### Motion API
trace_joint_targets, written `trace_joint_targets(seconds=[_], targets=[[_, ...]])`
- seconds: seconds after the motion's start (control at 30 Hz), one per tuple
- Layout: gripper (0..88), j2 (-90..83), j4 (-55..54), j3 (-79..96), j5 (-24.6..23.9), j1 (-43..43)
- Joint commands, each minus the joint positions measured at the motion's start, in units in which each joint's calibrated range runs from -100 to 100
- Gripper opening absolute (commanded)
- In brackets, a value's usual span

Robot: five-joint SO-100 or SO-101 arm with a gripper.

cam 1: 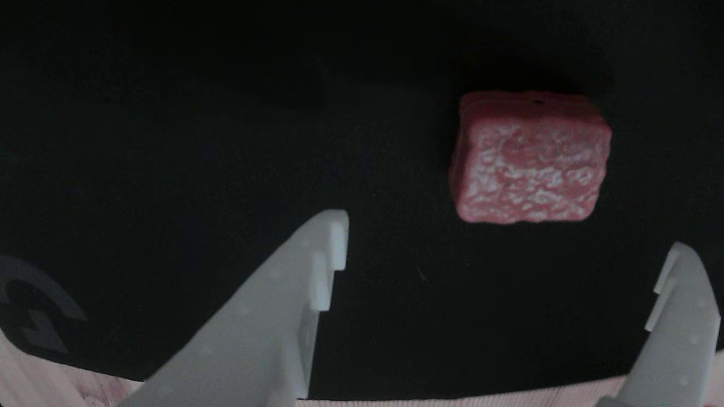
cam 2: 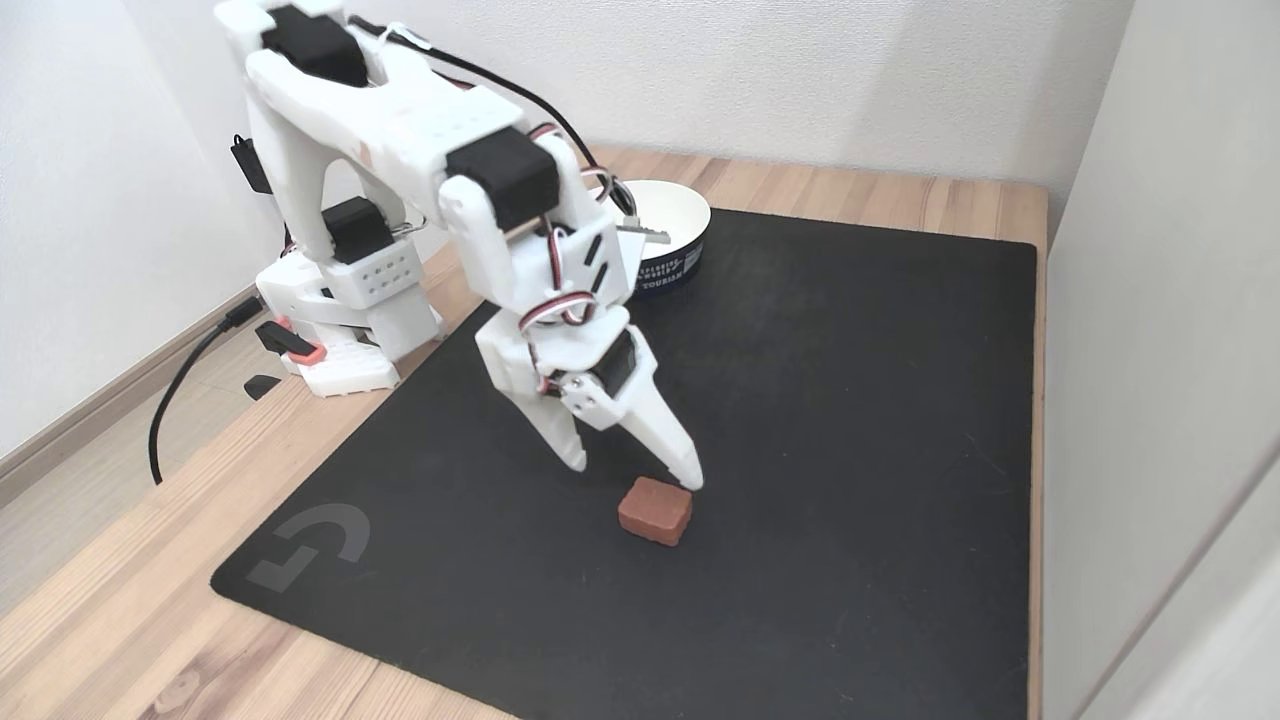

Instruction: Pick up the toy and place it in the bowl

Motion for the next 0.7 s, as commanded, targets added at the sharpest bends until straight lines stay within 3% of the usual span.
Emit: trace_joint_targets(seconds=[0.0,0.67], targets=[[38.4,2.73,3.4,-8.62,-0.24,0.26],[38.4,16.73,3.31,-17.09,-0.24,-0.41]])
